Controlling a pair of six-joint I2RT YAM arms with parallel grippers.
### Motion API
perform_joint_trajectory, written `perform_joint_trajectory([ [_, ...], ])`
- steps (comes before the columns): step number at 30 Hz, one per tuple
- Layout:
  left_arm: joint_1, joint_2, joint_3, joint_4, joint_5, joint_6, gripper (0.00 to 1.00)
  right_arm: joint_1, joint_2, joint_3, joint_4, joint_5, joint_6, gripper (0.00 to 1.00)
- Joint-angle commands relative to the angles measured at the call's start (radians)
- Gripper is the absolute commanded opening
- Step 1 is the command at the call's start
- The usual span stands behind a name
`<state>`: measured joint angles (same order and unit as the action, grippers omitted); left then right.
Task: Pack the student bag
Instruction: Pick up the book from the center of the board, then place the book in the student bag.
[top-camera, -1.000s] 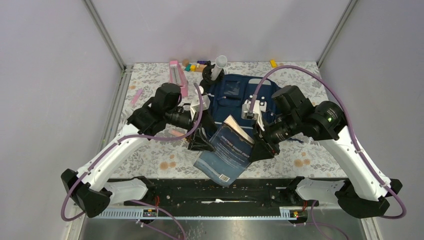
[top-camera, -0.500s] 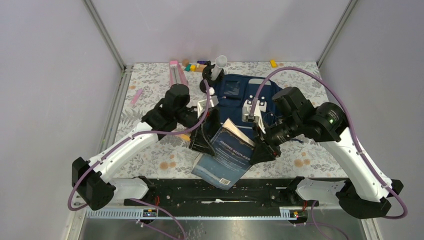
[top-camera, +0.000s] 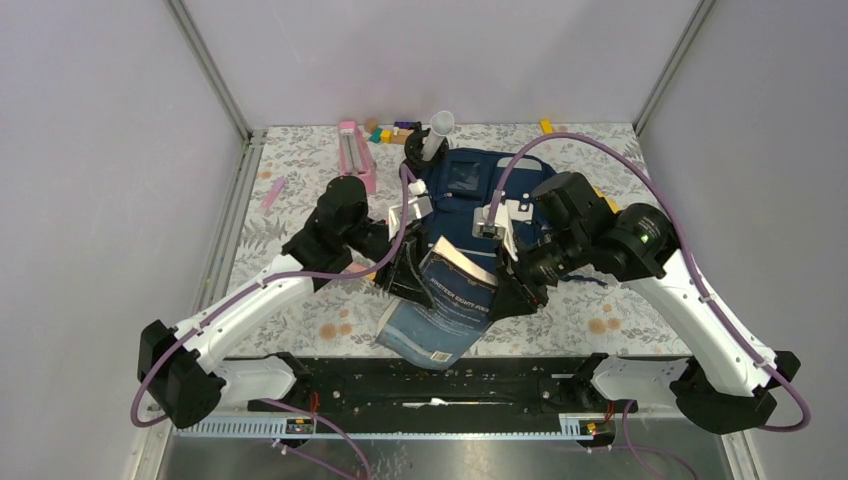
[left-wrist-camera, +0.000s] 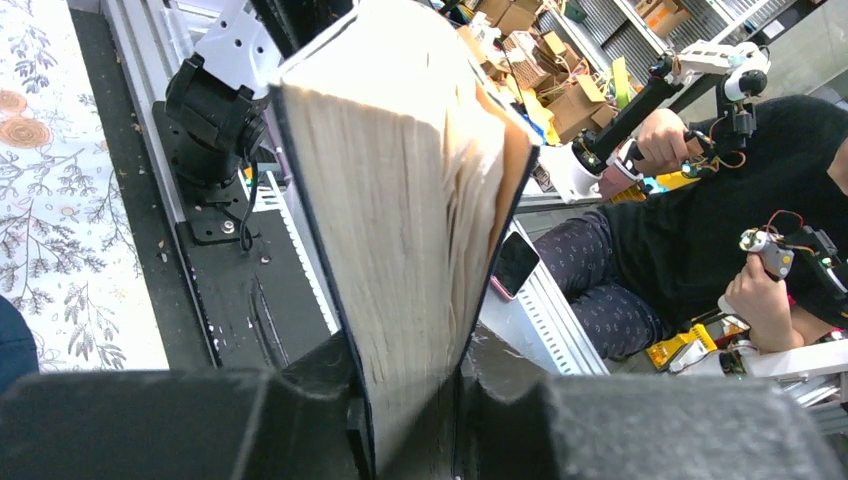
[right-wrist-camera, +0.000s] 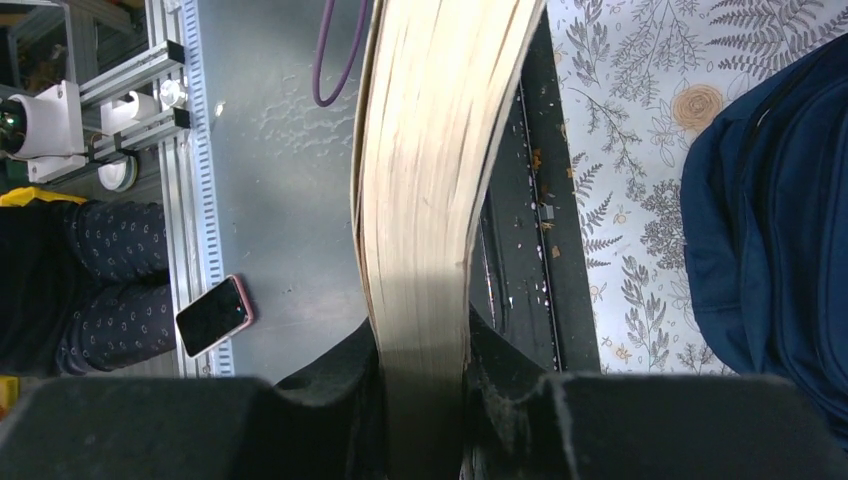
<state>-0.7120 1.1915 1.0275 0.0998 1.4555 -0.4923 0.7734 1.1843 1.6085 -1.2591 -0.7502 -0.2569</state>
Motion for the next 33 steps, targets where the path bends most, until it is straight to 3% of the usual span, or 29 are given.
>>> perform_joint_trajectory([
  [1, 0.000, -0.028, 0.001, 0.088, 0.008, -0.007, 0.08, 0.004, -0.013, -0.020, 0.114, 0.076, 0.047, 0.00],
  [2, 0.008, -0.029, -0.003, 0.086, -0.005, -0.002, 0.00, 0.003, -0.020, -0.028, 0.132, 0.086, 0.058, 0.00],
  [7, 0.052, -0.054, -0.028, 0.079, -0.096, 0.035, 0.00, 0.003, -0.077, -0.122, 0.279, 0.160, 0.121, 0.03],
  [11, 0.054, -0.087, -0.032, 0.119, -0.156, 0.015, 0.00, 0.003, -0.139, -0.226, 0.435, 0.158, 0.191, 0.40],
  [13, 0.055, -0.113, -0.050, 0.196, -0.212, -0.031, 0.00, 0.003, -0.165, -0.273, 0.511, 0.125, 0.229, 0.55],
  [23, 0.068, -0.116, -0.104, 0.750, -0.289, -0.434, 0.00, 0.003, -0.269, -0.519, 1.020, 0.048, 0.498, 0.62],
  [25, 0.069, -0.104, -0.108, 0.871, -0.275, -0.524, 0.00, 0.003, -0.292, -0.539, 1.047, 0.090, 0.504, 0.88],
  [26, 0.070, -0.100, -0.111, 0.933, -0.271, -0.569, 0.00, 0.003, -0.307, -0.552, 1.060, 0.108, 0.510, 0.91],
  [31, 0.083, -0.080, -0.125, 1.162, -0.296, -0.743, 0.00, 0.003, -0.366, -0.632, 1.192, 0.131, 0.589, 0.93],
  [33, 0.088, -0.084, -0.121, 1.161, -0.309, -0.741, 0.00, 0.002, -0.378, -0.662, 1.247, 0.124, 0.625, 0.93],
])
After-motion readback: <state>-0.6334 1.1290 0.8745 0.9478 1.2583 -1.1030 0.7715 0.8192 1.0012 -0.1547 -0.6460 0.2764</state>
